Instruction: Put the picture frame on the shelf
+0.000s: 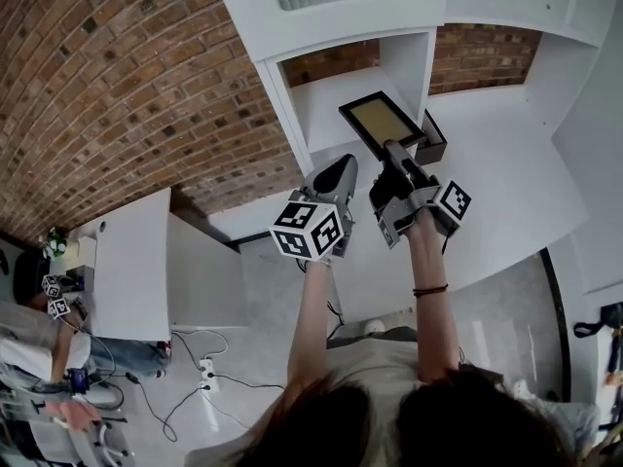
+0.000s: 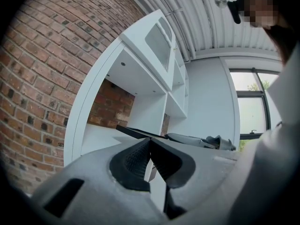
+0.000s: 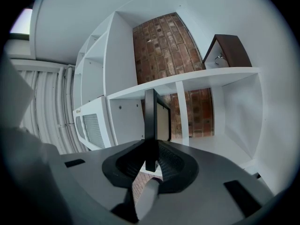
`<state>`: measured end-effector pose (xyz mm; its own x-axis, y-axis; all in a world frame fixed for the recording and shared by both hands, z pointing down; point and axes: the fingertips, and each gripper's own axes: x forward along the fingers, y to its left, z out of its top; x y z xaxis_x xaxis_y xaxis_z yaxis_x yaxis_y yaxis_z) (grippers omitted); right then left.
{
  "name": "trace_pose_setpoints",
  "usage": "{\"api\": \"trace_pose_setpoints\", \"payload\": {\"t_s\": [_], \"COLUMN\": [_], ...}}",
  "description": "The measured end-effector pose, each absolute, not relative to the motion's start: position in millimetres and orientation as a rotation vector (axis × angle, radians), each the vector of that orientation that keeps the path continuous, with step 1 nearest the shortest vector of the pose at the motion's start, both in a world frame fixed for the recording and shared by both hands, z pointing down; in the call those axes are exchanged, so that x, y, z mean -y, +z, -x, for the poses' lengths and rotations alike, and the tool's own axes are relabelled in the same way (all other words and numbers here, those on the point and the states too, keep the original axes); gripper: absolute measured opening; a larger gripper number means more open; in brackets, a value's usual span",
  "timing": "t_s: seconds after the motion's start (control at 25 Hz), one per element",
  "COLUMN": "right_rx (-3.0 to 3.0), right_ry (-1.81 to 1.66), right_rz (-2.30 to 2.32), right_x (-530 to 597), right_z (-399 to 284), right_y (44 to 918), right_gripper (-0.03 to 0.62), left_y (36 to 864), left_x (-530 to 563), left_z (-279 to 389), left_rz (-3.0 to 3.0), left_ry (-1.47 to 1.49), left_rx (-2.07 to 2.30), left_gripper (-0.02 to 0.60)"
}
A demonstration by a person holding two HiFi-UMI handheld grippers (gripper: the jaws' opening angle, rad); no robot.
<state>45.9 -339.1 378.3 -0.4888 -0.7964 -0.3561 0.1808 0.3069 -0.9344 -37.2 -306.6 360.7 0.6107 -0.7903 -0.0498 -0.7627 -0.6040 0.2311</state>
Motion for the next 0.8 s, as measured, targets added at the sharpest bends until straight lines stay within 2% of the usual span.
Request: {"api": "trace_pose_setpoints", "payload": {"t_s": [0.8], "right_rx": [-1.682], "right_ry": [-1.373], "right_rz": [0.513], "right_x": [381.4], "right_z": [-41.5], "right_y": [384.9], "right_gripper": [0.068], "left_y": [367.9], "left_x": [342.4], "left_z": [36.3], "left_rz": [-2.618], "left_ry": [-0.211], "left_rx": [1.359], "left_gripper": [0.011]}}
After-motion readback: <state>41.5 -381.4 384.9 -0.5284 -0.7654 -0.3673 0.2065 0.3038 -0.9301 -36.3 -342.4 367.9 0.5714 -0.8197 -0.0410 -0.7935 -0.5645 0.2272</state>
